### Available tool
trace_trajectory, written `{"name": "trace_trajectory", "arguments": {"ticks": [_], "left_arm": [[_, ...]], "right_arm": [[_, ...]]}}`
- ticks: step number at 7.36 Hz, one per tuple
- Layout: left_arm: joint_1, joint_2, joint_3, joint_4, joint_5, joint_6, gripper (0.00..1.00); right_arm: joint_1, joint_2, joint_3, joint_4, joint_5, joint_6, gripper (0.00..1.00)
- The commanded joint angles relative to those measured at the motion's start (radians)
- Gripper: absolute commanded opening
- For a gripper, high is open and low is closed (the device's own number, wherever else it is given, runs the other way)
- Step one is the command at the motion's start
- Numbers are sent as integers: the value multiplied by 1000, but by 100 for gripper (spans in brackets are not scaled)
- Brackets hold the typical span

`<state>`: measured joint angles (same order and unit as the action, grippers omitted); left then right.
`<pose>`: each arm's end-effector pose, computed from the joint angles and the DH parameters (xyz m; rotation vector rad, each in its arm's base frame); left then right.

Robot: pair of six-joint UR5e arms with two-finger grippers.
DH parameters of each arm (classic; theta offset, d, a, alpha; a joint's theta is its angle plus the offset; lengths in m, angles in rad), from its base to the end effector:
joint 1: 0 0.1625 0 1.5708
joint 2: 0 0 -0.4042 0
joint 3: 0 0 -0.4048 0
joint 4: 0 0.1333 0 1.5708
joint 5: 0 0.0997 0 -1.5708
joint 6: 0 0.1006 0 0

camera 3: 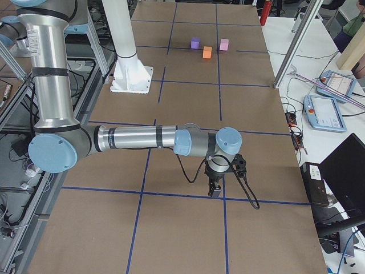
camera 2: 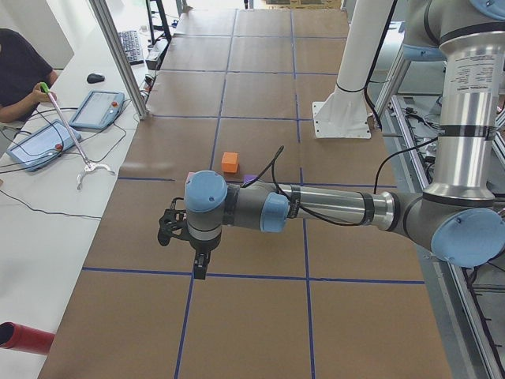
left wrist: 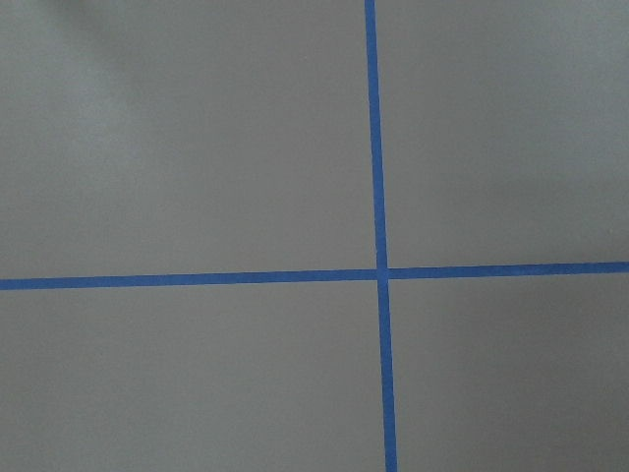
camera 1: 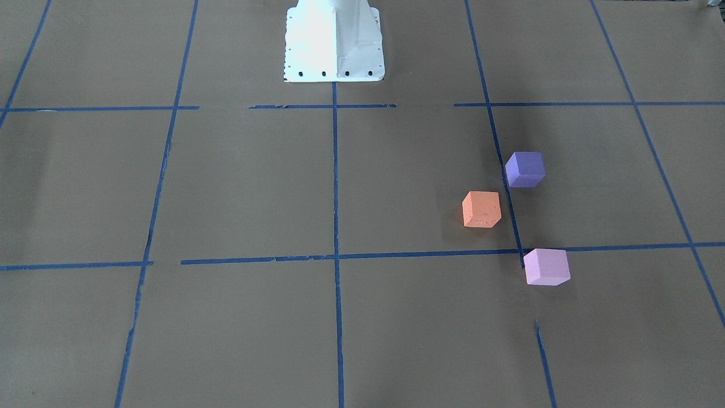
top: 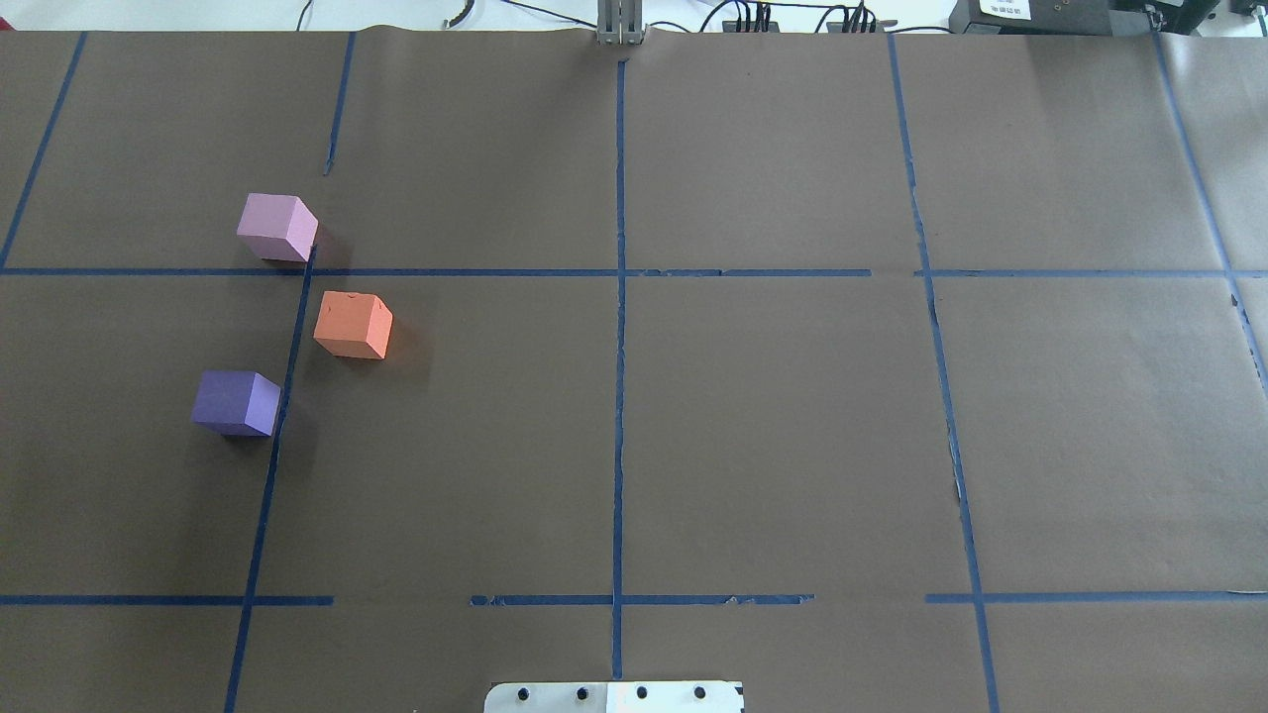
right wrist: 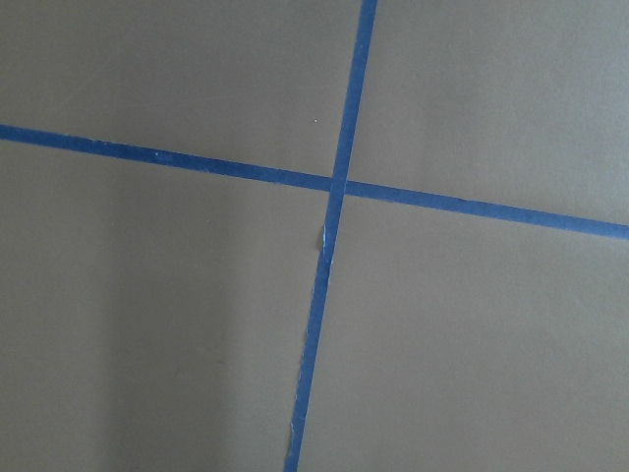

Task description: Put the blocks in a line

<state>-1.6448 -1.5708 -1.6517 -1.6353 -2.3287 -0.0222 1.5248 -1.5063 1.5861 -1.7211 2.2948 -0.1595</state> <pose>-0.1019 -0.5066 0.5918 0.1579 0.7526 -0.0363 0.0425 -0.5262 0.6158 -0.0263 -0.7273 -0.1708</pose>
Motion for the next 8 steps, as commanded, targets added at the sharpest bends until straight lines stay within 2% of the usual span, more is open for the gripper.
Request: {"name": "trace_trajectory", "arguments": {"ticks": [1,5,7,8], "left_arm": [[0,12,22,-5,0,2,100],[26,5,21,-3,2,2,100],[77,5,29,-107,6,-10,100],[88,3,24,-112,3,-36,100]], "right_arm": [[0,0,0,0,0,0,100],[0,0,0,0,0,0,100],[0,0,0,0,0,0,100],[0,0,0,0,0,0,100]]}}
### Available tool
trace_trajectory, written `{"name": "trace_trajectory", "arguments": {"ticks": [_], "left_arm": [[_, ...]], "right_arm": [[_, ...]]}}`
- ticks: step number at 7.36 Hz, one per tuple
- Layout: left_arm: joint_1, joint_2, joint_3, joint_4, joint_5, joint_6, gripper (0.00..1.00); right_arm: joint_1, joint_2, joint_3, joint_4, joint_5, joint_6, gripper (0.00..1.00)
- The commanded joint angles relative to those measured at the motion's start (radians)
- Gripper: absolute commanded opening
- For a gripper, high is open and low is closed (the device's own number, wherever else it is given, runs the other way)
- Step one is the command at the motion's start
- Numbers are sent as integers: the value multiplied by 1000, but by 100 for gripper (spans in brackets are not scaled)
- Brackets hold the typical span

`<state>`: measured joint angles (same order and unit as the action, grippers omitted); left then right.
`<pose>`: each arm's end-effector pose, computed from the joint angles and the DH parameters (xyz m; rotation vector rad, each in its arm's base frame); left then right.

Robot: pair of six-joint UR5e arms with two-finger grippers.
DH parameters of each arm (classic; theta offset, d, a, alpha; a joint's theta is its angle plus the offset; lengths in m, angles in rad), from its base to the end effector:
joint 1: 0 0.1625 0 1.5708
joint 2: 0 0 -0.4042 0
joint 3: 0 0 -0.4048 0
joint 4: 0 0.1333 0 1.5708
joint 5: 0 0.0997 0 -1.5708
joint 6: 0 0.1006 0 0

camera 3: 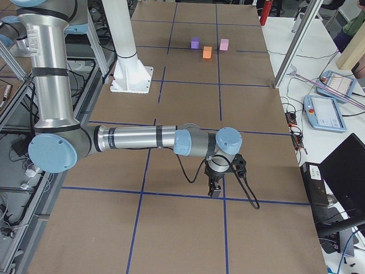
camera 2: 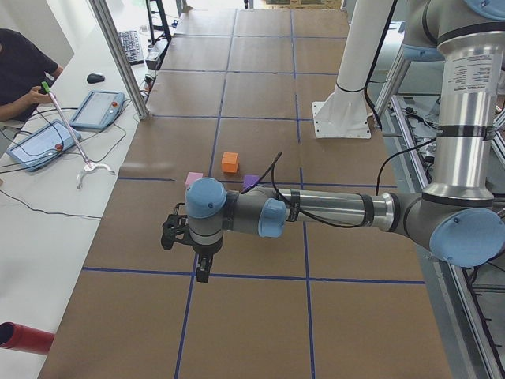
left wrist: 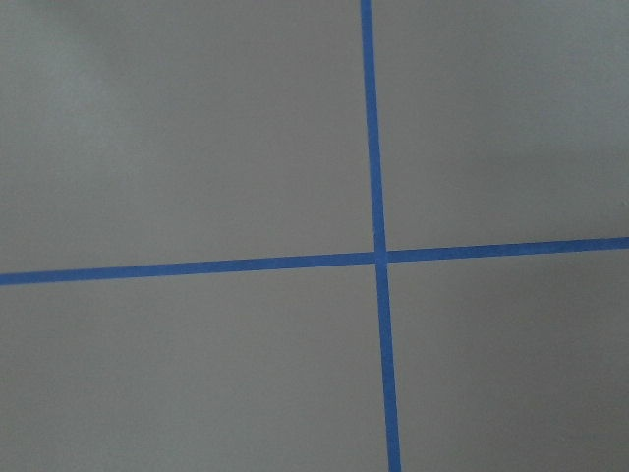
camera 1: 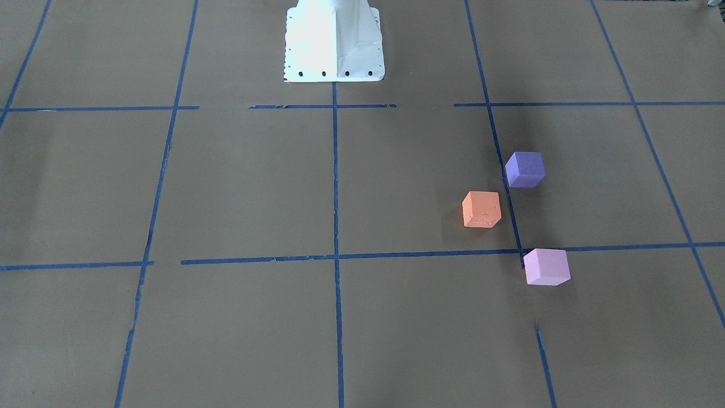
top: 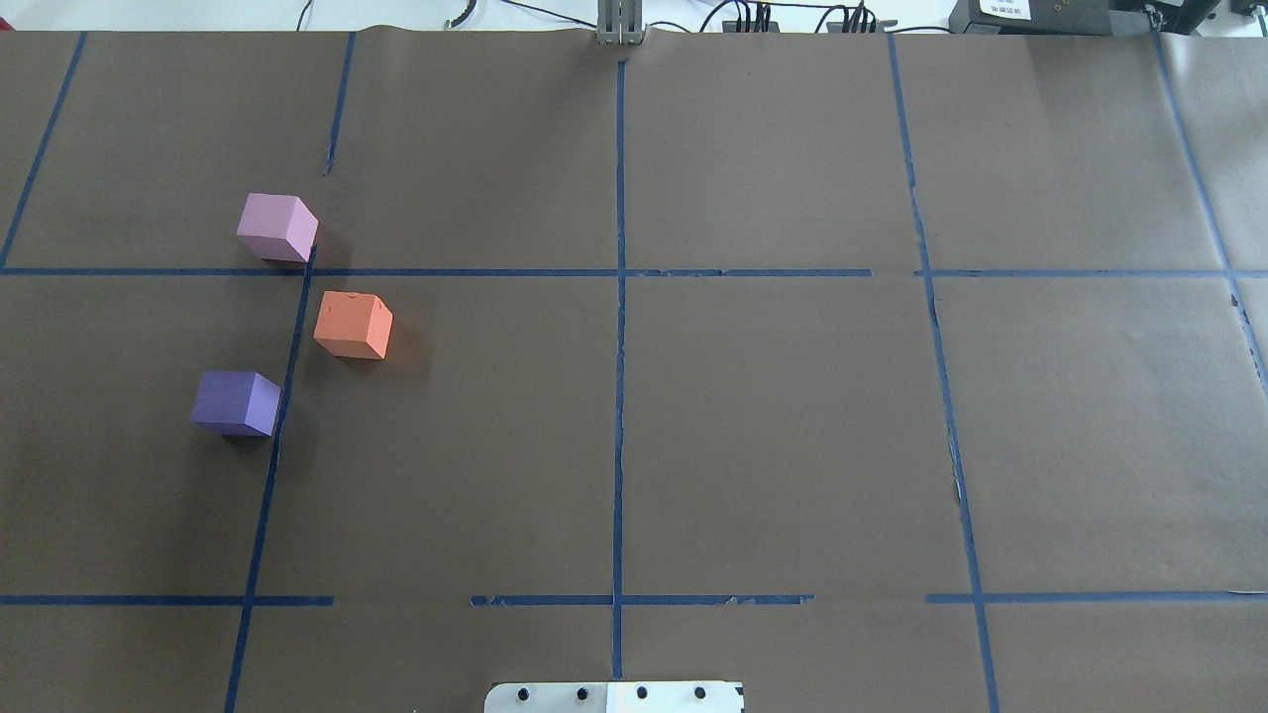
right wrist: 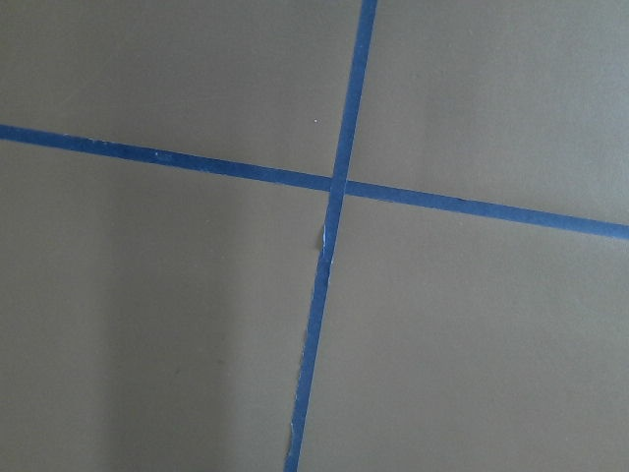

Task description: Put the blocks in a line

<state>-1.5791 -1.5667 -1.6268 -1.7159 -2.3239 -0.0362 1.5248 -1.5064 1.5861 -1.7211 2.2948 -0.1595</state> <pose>-0.0688 -0.5142 0.5982 0.1771 0.7530 0.0319 0.0425 -0.5262 0.6158 -0.0264 -0.7273 -0.1708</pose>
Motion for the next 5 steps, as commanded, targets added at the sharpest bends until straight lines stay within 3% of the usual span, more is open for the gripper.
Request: {"name": "trace_trajectory", "arguments": {"ticks": [1,5], "left_arm": [[63,-19,-22,-31,-5,-93,100],[292,-169,-56,-33,0,-280,100]], "right_arm": [[0,0,0,0,0,0,100],[0,0,0,0,0,0,100]]}}
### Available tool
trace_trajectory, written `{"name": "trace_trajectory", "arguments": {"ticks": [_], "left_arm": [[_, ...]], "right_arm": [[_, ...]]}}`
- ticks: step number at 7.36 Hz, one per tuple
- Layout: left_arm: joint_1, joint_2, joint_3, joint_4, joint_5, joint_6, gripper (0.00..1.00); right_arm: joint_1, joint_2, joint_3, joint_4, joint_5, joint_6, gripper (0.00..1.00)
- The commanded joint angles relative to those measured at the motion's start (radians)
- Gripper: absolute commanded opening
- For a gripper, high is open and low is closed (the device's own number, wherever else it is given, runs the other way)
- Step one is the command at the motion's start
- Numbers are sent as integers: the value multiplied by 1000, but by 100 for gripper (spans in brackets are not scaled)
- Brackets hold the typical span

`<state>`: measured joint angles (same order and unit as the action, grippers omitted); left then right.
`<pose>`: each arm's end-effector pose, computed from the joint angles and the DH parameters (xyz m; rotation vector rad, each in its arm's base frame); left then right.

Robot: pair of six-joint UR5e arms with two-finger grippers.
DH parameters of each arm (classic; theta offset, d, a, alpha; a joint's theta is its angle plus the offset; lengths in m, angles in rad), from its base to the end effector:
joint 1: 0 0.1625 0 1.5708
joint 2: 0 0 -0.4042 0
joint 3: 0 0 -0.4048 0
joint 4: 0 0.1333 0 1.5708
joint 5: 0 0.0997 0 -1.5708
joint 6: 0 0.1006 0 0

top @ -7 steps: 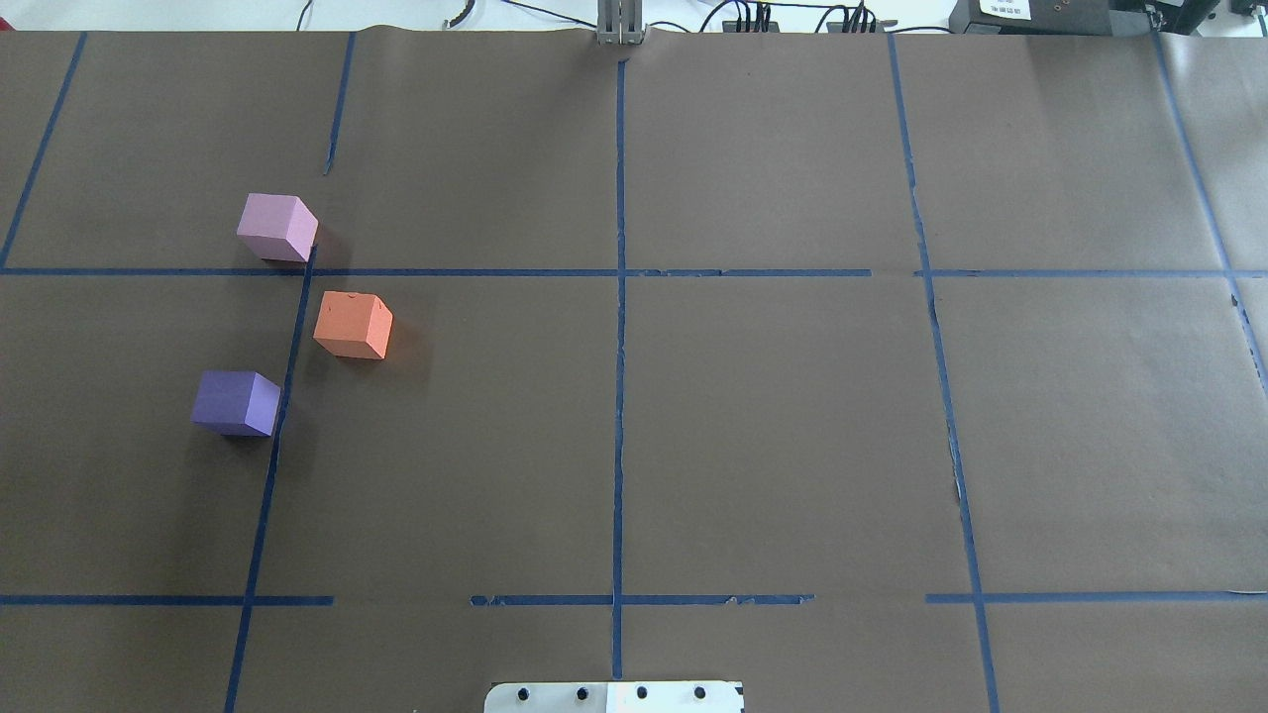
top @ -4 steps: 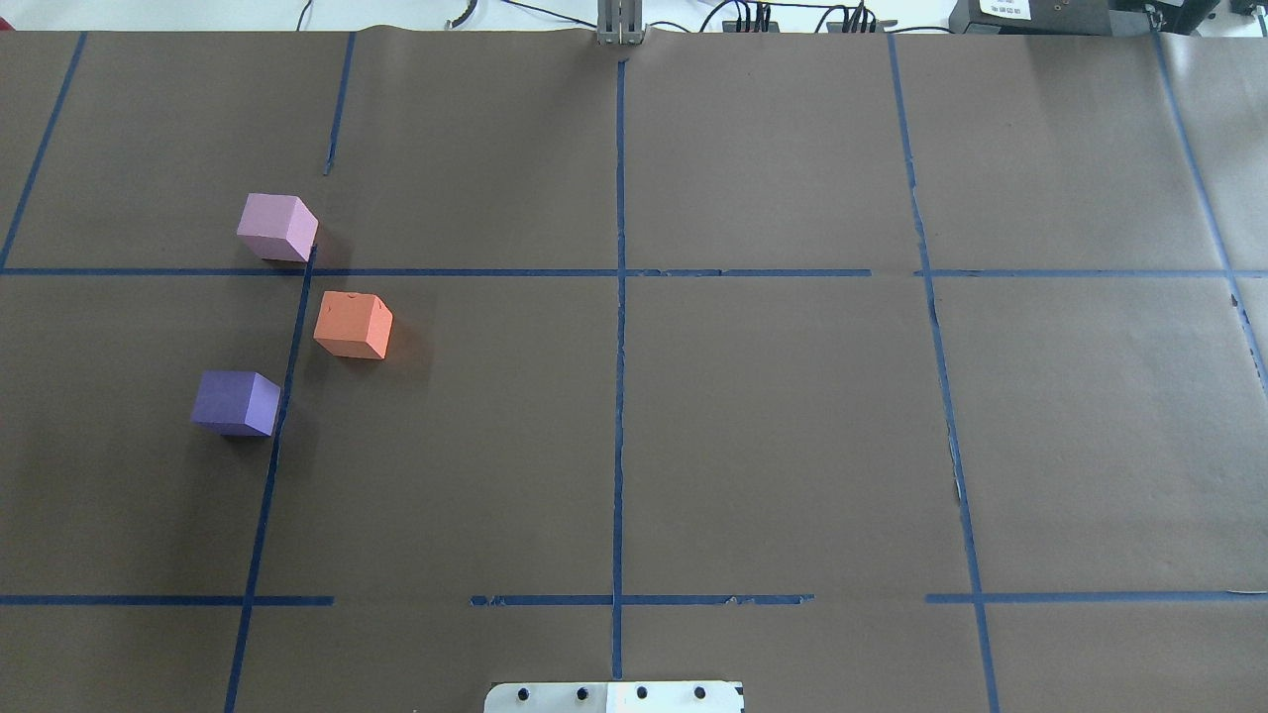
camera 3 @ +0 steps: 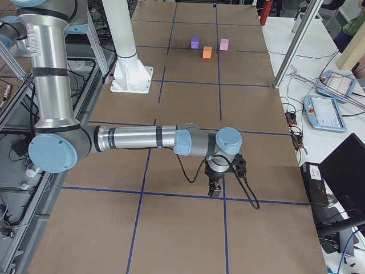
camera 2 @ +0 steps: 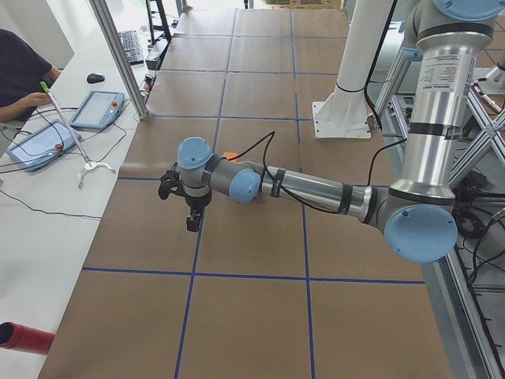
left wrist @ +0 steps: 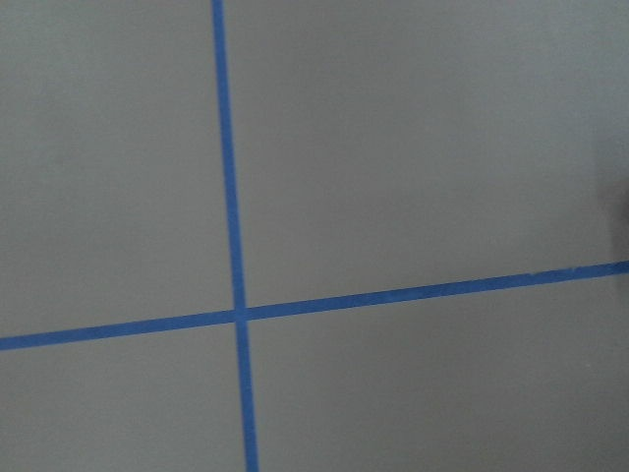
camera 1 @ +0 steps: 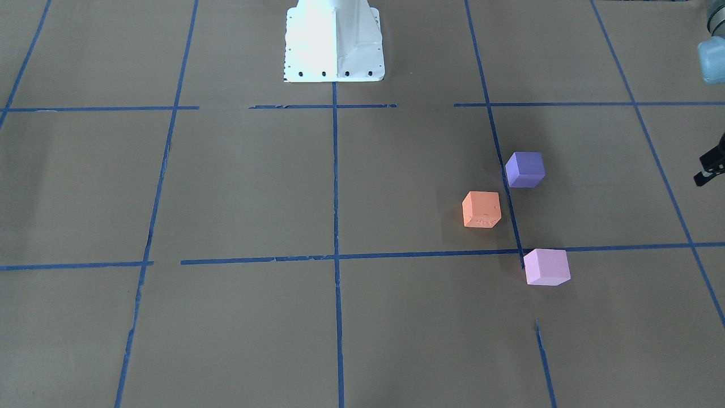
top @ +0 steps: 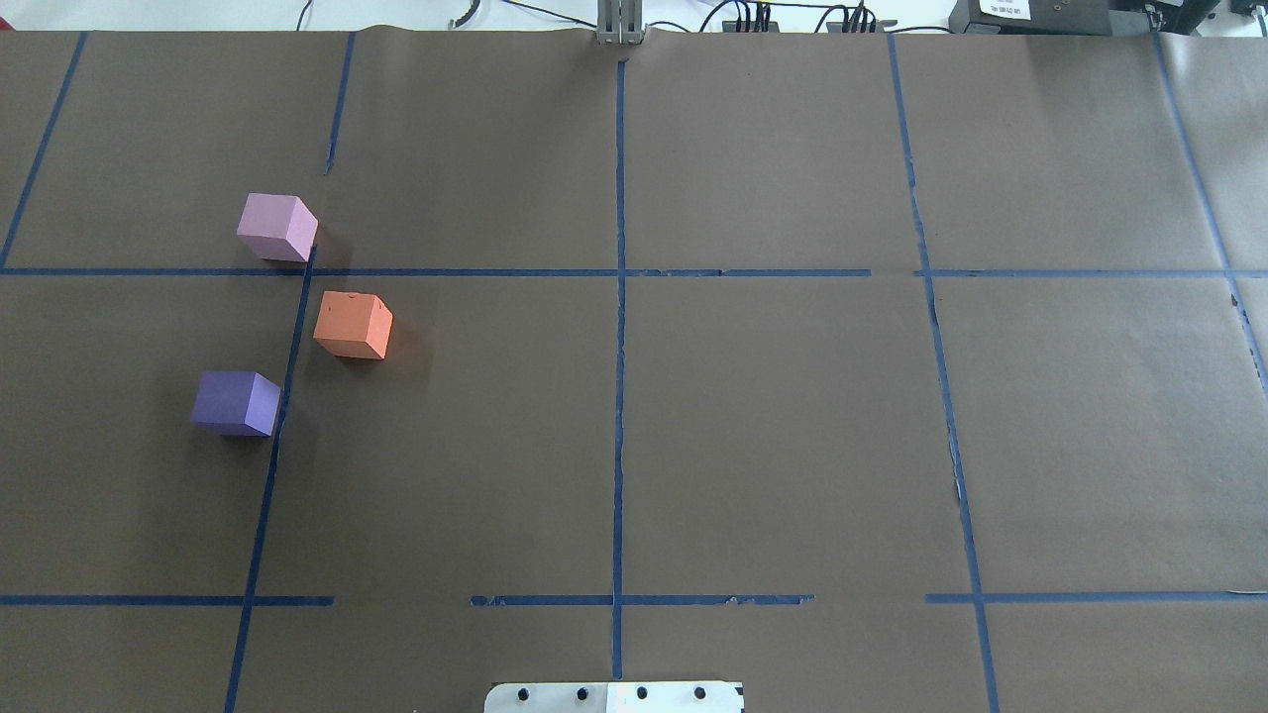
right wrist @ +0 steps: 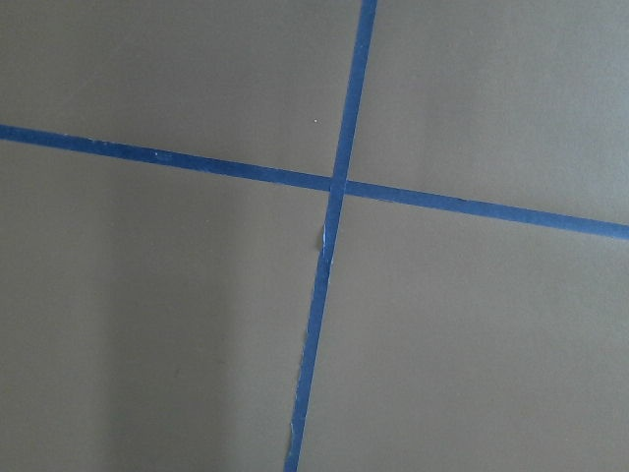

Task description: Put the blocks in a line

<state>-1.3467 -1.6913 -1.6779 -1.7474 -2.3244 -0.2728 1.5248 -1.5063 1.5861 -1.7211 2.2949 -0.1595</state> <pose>0.0624 -0.5637 0.5007 0.1901 0.8145 0.1064 0.0425 -0.5262 0.6158 -0.0263 -0.7274 -0.1708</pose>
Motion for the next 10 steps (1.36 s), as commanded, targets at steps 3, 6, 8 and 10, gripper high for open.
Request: {"name": "trace_trajectory", "arguments": {"ticks": [3,6,8,10], "left_arm": [[211,-180,10,-3,4,-190,100],[395,-298,62,-63,20,-400,100],[477,-321,102,-112,103,-448,100],[489,-320,109,-112,105,-552,100]], "right_arm": [[0,0,0,0,0,0,100],[0,0,0,0,0,0,100],[0,1,0,0,0,0,100],[0,0,0,0,0,0,100]]}}
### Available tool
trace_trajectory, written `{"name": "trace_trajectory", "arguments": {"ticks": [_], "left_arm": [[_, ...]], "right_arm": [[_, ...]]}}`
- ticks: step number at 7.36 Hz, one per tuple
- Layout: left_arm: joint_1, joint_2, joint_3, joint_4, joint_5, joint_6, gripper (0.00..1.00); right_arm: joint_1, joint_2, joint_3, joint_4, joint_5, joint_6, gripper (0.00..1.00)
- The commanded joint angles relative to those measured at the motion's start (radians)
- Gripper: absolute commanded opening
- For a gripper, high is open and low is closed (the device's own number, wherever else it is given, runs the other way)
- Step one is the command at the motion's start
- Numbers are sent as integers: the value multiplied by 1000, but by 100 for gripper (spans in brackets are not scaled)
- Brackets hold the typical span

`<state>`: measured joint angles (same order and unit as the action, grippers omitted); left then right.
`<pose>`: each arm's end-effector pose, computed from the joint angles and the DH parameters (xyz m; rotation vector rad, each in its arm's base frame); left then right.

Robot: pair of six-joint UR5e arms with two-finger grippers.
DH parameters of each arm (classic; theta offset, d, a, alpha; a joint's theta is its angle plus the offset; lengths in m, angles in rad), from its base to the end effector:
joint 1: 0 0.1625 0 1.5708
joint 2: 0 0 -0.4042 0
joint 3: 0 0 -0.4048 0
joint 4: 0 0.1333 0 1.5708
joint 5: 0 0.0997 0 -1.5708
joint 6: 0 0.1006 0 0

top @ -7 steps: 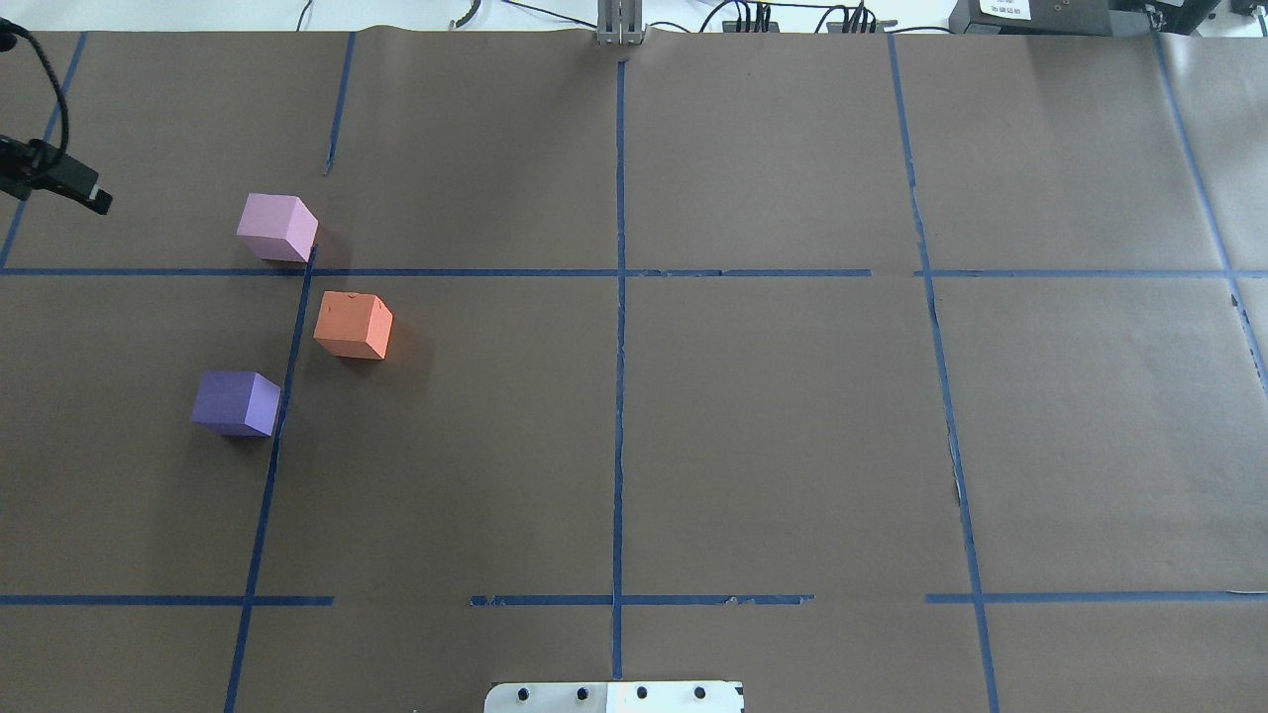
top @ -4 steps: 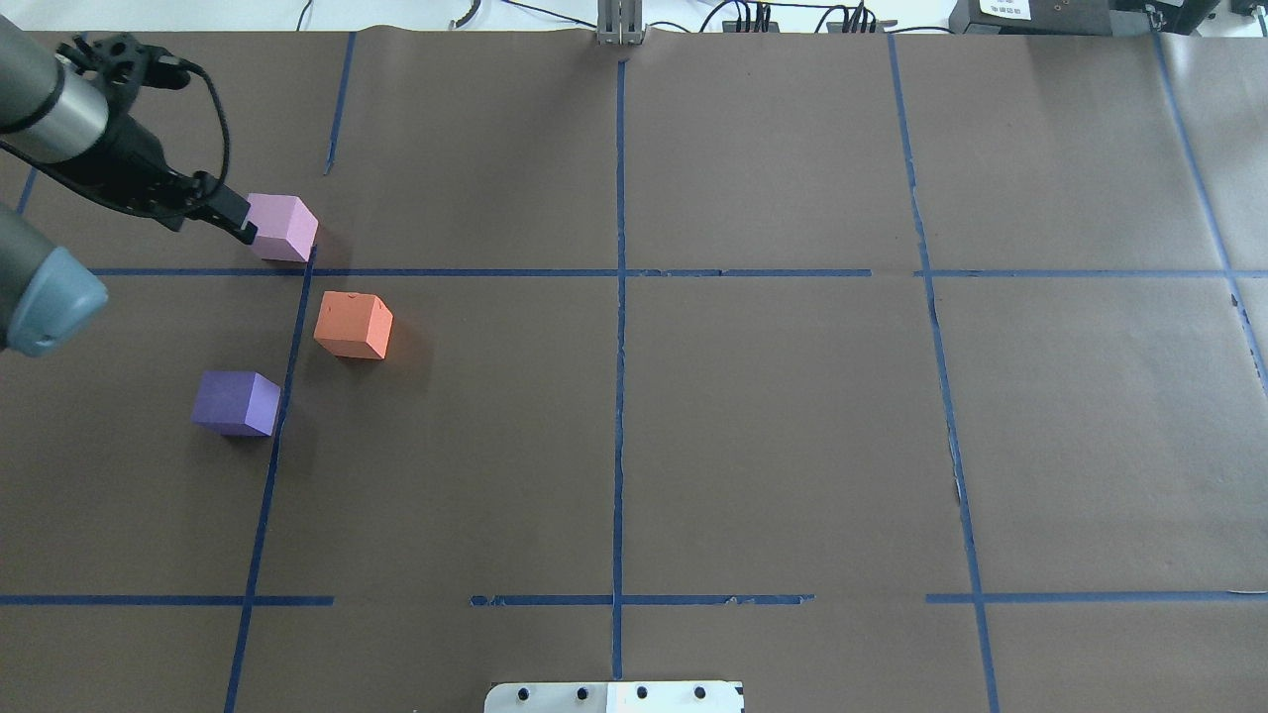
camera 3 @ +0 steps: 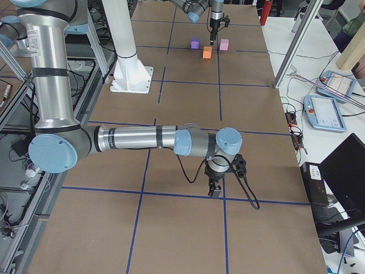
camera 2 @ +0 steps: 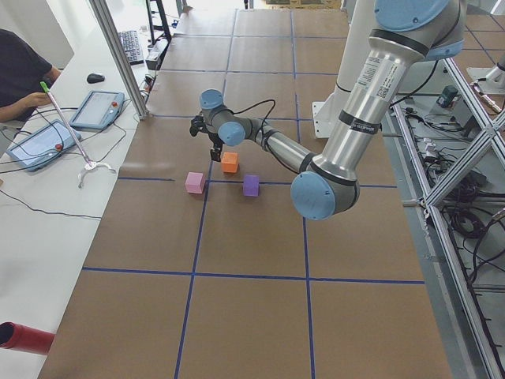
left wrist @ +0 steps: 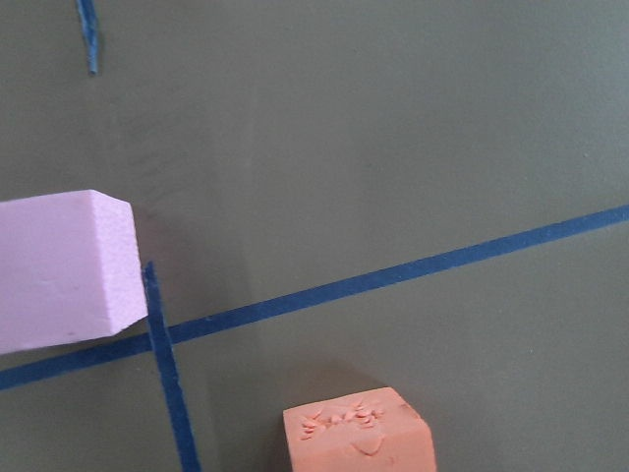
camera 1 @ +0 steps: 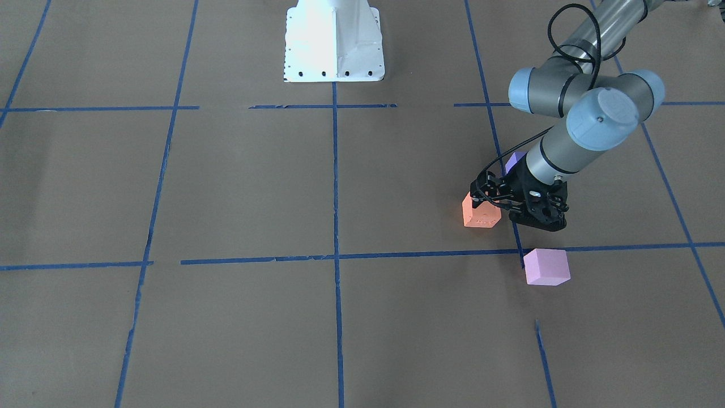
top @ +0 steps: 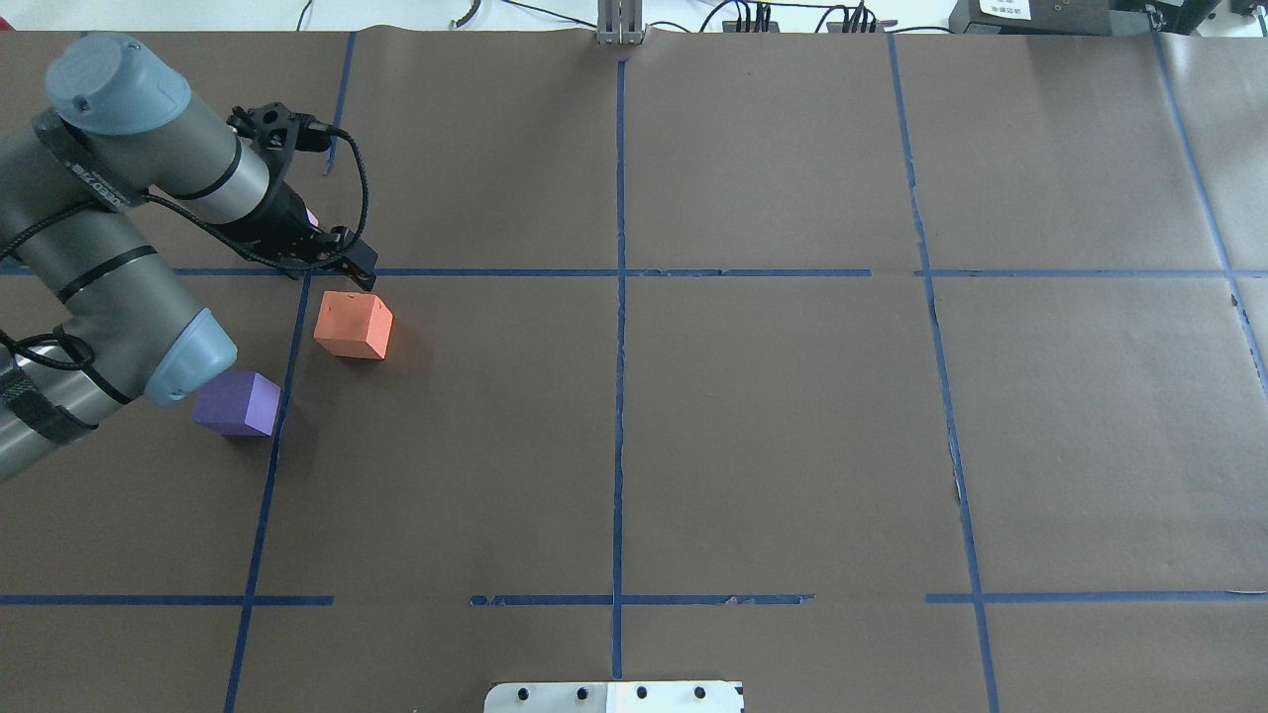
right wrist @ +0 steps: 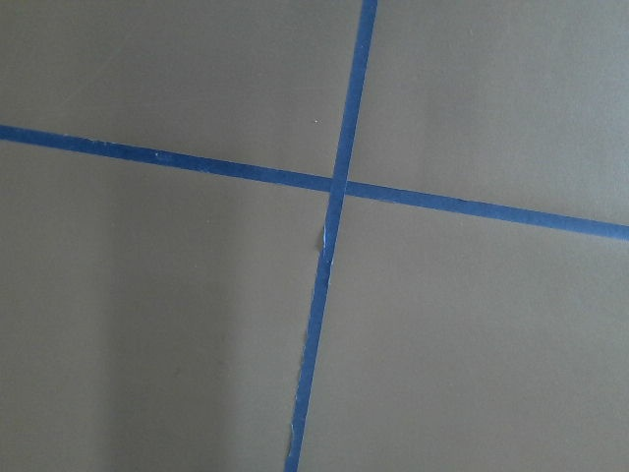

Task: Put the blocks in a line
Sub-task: 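Reach the left gripper down over the orange cube and grasp it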

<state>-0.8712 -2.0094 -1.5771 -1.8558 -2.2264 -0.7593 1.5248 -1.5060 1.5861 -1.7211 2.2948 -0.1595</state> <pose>0.3728 -0.5548 0.3472 0.1070 0.9342 0.1839 0.0425 -0.5264 0.6156 -0.0260 -0.7273 -0.1710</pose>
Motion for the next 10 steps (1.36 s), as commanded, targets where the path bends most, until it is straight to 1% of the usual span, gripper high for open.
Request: {"name": "trace_trajectory", "arguments": {"ticks": [1,8,10], "left_arm": [[24,-3,11,-2,7,-112,100],[66,-19,88,4,24,-152,99],[66,-20,94,7,31,-155,92]], "right_arm": [[0,0,0,0,0,0,100],[0,0,0,0,0,0,100],[0,0,0,0,0,0,100]]}}
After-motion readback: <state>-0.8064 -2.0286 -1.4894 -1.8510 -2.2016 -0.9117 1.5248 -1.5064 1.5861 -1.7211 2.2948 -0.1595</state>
